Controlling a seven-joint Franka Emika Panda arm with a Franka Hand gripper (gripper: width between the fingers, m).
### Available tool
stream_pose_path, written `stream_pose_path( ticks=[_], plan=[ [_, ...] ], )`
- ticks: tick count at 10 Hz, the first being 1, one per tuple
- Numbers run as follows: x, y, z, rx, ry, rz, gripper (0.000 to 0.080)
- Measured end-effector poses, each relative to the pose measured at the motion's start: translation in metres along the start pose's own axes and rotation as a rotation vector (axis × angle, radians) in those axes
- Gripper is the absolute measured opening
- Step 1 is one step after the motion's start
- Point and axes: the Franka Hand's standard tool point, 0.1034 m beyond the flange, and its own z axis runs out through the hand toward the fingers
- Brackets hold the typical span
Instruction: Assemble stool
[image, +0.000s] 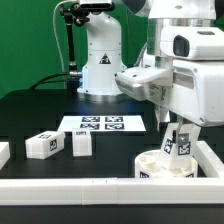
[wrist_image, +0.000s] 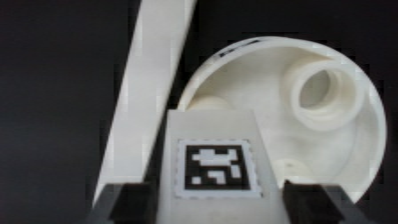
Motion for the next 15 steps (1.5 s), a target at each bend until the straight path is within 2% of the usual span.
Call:
stream_pose_path(
  ticks=[3, 4, 6, 12, 15],
  plan=[
    [0.0, -0.002, 0.001, 0.013, -0.001, 0.249, 0.0336],
    [0.0, -0.004, 0.0, 0.026, -0.001, 0.317, 0.0336],
    [-0.001, -0.01, 0.0, 0.084, -0.014, 0.527, 0.0337],
    [0.0, -0.01, 0.0, 0.087, -0.031, 0.912, 0.0338],
    [-0.011, -0.013, 0.002, 0.103, -0.01, 1.14, 0.0338]
  ],
)
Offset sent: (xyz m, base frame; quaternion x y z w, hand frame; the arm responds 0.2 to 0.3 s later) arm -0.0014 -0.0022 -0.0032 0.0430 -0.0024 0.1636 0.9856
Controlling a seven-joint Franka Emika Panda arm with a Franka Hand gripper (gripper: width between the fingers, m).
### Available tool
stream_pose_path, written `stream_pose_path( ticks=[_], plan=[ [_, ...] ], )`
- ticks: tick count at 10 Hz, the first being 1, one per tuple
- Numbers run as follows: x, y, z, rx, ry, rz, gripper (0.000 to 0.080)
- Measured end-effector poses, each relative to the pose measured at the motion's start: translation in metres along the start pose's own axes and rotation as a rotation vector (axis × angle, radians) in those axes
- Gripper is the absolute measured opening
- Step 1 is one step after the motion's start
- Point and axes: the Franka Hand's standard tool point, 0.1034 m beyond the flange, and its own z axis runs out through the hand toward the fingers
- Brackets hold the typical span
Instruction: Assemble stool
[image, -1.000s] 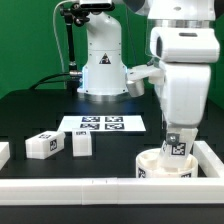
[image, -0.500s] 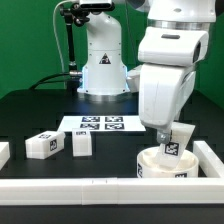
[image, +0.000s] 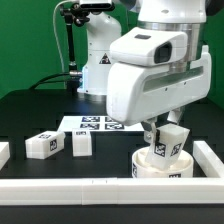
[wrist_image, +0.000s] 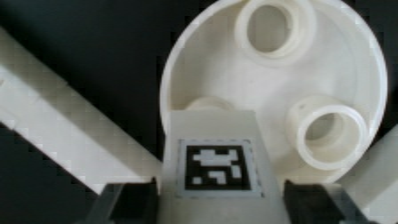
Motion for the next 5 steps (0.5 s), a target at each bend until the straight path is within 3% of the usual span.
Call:
stream_pose_path(
  ticks=[2, 5],
  plan=[
    [-0.0002, 0.0004, 0.0003, 0.02, 0.013, 0.179, 0.0338],
    [0.004, -0.002, 0.0006, 0.013, 0.063, 0.468, 0.0338]
  ],
)
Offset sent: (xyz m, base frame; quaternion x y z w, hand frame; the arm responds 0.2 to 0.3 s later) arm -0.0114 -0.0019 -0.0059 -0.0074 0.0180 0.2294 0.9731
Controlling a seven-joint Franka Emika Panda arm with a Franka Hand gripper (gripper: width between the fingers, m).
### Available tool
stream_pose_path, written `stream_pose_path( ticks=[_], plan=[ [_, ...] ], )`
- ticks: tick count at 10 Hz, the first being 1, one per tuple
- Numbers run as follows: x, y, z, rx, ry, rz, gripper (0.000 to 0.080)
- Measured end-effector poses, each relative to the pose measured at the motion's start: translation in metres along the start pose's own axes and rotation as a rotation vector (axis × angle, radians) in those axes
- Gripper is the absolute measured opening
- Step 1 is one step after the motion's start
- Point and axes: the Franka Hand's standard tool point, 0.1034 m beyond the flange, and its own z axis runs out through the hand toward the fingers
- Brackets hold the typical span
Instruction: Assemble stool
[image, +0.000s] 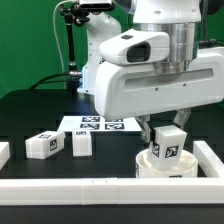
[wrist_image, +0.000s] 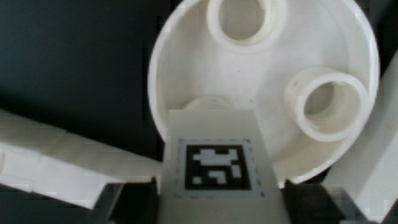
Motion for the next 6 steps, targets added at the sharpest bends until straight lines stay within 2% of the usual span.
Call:
stream_pose_path(
  ticks=[2, 6],
  plan=[
    [0.001, -0.005, 0.0, 0.003, 0.028, 0.159, 0.0338],
    [0.004, -0.022, 0.002, 0.036, 0.029, 0.5, 0.0338]
  ],
)
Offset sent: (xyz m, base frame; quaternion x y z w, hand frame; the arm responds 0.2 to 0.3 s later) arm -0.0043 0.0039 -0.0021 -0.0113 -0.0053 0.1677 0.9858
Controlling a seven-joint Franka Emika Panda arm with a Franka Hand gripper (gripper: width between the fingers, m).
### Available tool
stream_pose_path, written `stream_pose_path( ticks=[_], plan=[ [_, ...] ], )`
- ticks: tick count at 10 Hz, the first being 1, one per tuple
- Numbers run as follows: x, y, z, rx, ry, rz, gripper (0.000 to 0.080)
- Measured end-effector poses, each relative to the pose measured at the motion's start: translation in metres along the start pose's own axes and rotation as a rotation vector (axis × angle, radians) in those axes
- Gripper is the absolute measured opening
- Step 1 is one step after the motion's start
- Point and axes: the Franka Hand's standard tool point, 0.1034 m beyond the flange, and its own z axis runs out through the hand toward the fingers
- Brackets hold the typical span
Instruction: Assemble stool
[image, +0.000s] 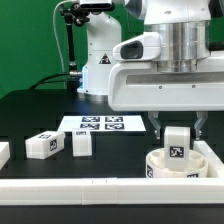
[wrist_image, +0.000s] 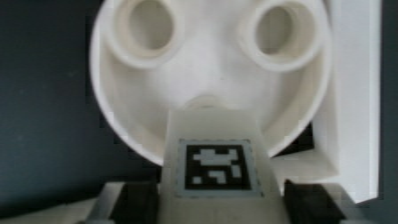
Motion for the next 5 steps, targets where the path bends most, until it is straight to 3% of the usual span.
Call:
stream_pose_path(
  ticks=[5],
  plan=[
    [-0.008, -0.019, 0.002, 0.041, -0.028, 0.434, 0.0338]
  ],
)
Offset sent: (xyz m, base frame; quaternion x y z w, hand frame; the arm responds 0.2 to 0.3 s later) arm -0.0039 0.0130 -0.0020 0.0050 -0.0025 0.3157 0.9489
